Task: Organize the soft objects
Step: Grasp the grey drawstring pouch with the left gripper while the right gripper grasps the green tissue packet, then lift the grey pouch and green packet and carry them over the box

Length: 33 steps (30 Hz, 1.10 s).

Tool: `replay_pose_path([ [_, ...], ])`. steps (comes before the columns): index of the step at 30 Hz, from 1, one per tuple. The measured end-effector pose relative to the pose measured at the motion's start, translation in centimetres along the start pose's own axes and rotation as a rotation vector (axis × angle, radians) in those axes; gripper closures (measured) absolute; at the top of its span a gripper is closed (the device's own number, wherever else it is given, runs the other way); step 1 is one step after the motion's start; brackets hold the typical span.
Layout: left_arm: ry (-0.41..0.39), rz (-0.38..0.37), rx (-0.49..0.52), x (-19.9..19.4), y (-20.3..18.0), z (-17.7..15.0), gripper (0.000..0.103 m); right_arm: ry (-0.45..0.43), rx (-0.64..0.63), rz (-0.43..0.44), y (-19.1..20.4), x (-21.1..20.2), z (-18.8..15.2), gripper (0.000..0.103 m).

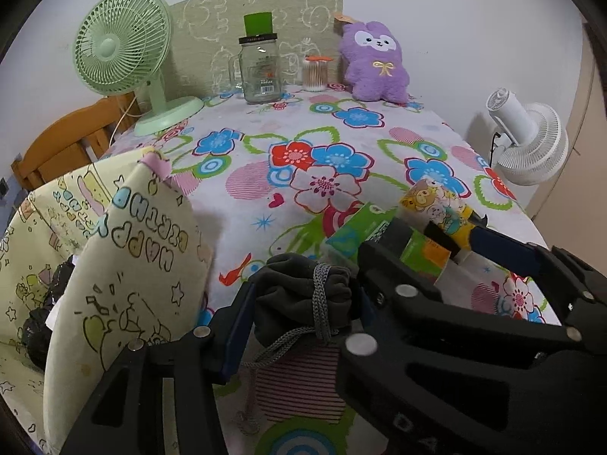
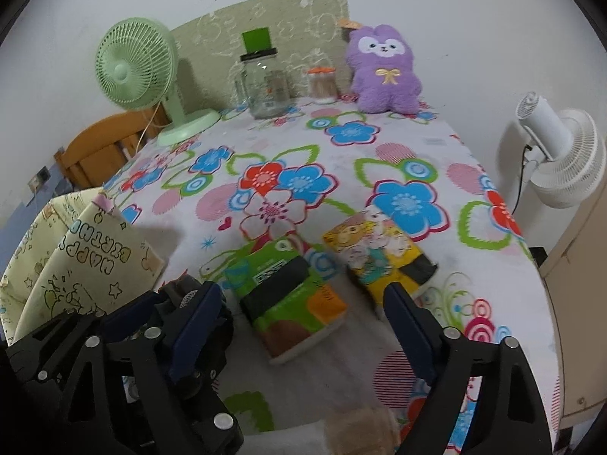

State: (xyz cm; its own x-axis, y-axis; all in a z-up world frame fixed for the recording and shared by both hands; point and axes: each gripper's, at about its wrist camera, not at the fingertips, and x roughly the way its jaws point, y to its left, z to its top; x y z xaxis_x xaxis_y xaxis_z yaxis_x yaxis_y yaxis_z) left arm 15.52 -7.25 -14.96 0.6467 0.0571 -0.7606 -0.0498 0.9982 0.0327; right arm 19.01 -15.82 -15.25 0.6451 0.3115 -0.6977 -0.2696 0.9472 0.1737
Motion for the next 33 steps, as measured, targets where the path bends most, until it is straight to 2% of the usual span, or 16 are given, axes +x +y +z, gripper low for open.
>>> replay_pose_path([
  [10, 0.012, -0.01, -0.009, 0.3, 0.2, -0.2, 0.046, 0.056, -0.013, 0.022, 0.6, 1.3, -0.1, 0.02],
  [12, 0.013, -0.011, -0.005, 0.4, 0.2, -0.2, 0.046, 0.061, -0.016, 0.022, 0.6, 1.5, -0.1, 0.023],
  [14, 0.018, -0.006, 0.005, 0.5, 0.2, -0.3, 0.046, 0.069, -0.022, 0.014, 0.6, 1.6, -0.1, 0.036],
  [19, 0.02, -0.003, 0.011, 0.6, 0.2, -0.3, 0.047, 0.079, -0.028, 0.008, 0.6, 1.9, -0.3, 0.039],
  [25, 0.02, -0.005, 0.013, 0.6, 0.1, -0.4, 0.047, 0.091, -0.016, -0.008, 0.5, 1.8, -0.4, 0.052],
  [33, 0.025, -0.037, 0.011, 0.0, 0.0, -0.5, 0.048, 0.089, 0.002, 0.002, 0.3, 1.1, -0.7, 0.061],
])
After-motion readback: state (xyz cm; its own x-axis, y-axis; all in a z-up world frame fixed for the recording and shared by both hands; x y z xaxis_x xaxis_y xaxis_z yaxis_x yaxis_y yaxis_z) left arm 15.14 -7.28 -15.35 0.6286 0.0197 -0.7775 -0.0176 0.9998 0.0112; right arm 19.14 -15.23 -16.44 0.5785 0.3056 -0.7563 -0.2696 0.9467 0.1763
